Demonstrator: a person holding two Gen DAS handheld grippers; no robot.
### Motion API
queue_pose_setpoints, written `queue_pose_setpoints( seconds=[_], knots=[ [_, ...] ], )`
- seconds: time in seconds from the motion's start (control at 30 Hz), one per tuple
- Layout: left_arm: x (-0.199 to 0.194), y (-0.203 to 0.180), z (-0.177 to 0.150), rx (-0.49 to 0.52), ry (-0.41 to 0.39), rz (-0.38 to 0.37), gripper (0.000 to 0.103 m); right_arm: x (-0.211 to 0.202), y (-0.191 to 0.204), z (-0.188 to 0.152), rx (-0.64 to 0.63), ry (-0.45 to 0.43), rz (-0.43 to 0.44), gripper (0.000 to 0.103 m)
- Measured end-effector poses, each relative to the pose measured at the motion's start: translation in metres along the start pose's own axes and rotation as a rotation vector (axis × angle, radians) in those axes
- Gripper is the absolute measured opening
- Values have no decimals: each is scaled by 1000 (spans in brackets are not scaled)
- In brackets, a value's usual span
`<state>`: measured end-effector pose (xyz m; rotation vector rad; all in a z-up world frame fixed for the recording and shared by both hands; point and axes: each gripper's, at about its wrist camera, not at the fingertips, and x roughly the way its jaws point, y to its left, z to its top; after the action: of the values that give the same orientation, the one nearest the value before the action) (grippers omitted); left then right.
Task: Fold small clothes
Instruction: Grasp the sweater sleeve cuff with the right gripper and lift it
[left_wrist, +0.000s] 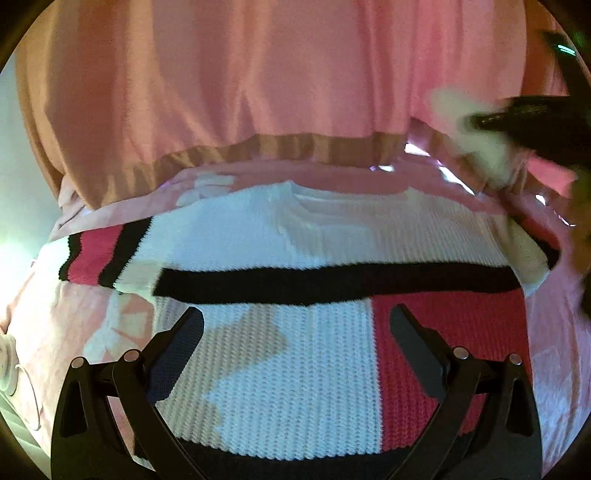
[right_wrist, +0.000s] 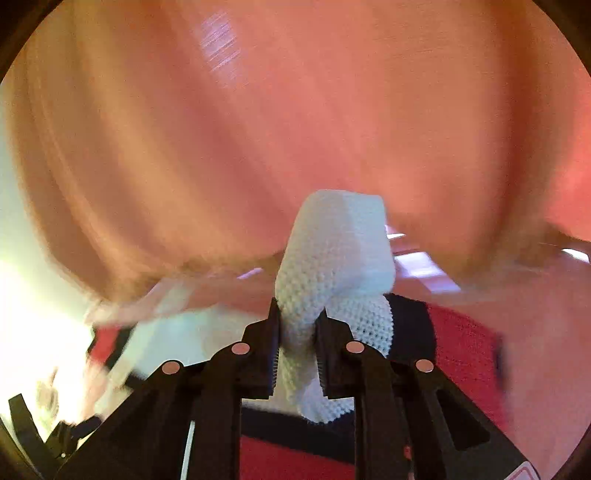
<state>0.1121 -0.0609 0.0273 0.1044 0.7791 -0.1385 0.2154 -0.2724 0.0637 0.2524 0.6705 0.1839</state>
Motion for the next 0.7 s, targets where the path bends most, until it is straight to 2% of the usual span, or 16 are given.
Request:
queue_pose_setpoints(
  seconds=[0.03,0.1,0.13,0.2,0.23,0.27,0.3,0.33,0.4,0.47,0.5,0.57,0.63,0.67,0.7],
  knots=[
    [0,4,2,-6,-2,6,98,28,25,-11,-31,54,22,25],
    [4,14,6,-24,2,11,98,63,50,-26,-76,137,55,27],
    [6,22,10,-51,10,9,98,66,60,-36,-115,152,49,27],
    [11,35,17,-94,22,-27,98,42,66,-36,-179,108,23,27],
    [14,41,21,-119,26,-36,98,26,60,-30,-199,84,-4,35],
    [18,47,23,-136,26,-47,98,8,54,-27,-211,66,-47,51],
    [23,51,25,-149,36,-52,98,-3,50,-26,-216,52,-101,57],
    [33,54,27,-167,60,-51,98,-28,34,-28,-213,36,-194,65],
    [55,58,31,-209,121,-84,98,-54,8,-43,-203,57,-316,68],
    [74,56,34,-238,173,-112,98,-69,-22,-61,-174,81,-401,68],
    [87,54,35,-259,197,-131,98,-70,-31,-72,-157,95,-415,68],
    [102,50,32,-274,219,-139,98,-65,-63,-99,-99,187,-419,68],
    [121,50,28,-296,250,-154,97,-52,-79,-118,-93,260,-406,68],
    [129,50,27,-307,260,-156,94,-50,-83,-122,-102,269,-401,67],
    [136,50,25,-317,267,-161,80,-46,-86,-126,-121,269,-399,67]
  ],
)
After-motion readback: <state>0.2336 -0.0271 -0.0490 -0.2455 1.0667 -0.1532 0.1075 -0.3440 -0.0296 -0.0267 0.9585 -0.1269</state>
